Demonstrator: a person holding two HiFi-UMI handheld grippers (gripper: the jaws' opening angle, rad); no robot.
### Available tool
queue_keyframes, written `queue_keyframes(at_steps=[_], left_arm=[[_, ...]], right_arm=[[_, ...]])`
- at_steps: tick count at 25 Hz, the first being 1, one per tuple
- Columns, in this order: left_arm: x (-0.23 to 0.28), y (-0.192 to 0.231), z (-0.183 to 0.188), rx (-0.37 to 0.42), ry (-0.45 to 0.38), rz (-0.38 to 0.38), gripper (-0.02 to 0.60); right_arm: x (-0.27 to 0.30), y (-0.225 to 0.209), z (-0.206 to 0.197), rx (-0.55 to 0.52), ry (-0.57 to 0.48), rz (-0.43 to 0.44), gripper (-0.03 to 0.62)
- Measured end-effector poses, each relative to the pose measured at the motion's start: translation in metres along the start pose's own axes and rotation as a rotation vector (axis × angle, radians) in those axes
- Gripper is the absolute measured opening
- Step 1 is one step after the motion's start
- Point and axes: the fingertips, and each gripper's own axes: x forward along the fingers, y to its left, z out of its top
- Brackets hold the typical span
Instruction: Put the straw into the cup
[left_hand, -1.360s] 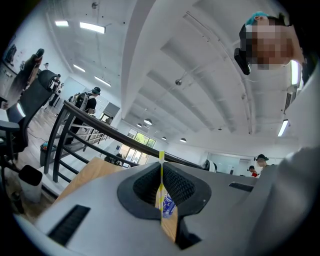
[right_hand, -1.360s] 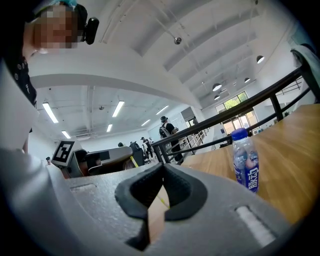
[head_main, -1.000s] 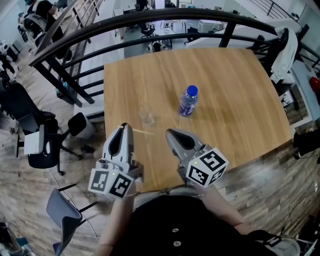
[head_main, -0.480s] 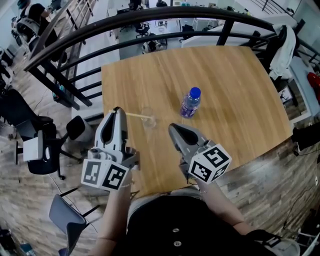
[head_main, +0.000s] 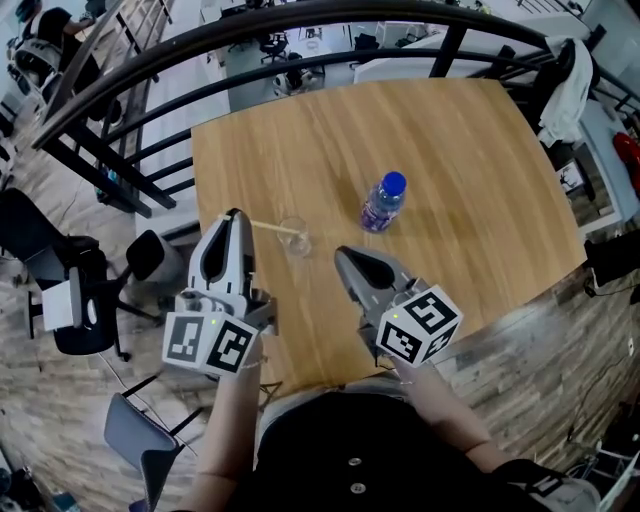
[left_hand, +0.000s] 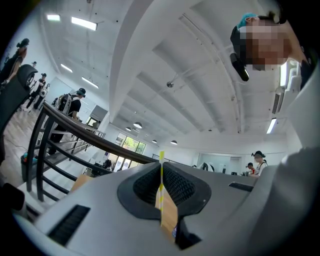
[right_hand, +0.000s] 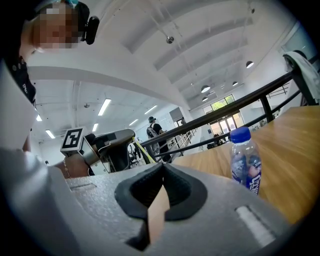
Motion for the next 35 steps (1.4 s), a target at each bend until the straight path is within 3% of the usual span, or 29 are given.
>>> queue_keyframes(at_steps=[14, 35], left_arm=[[0.019, 0.02, -0.055, -0.064, 0.125, 0.01, 0.028], [0.026, 0.031, -0.124, -0.087, 0.308, 0.002, 0.028]], right_arm=[[0.013, -0.019, -0.029, 0.043, 0.071, -0.035, -0.002], [0.018, -0.027, -0.062, 0.101, 0.137, -0.058, -0.002]])
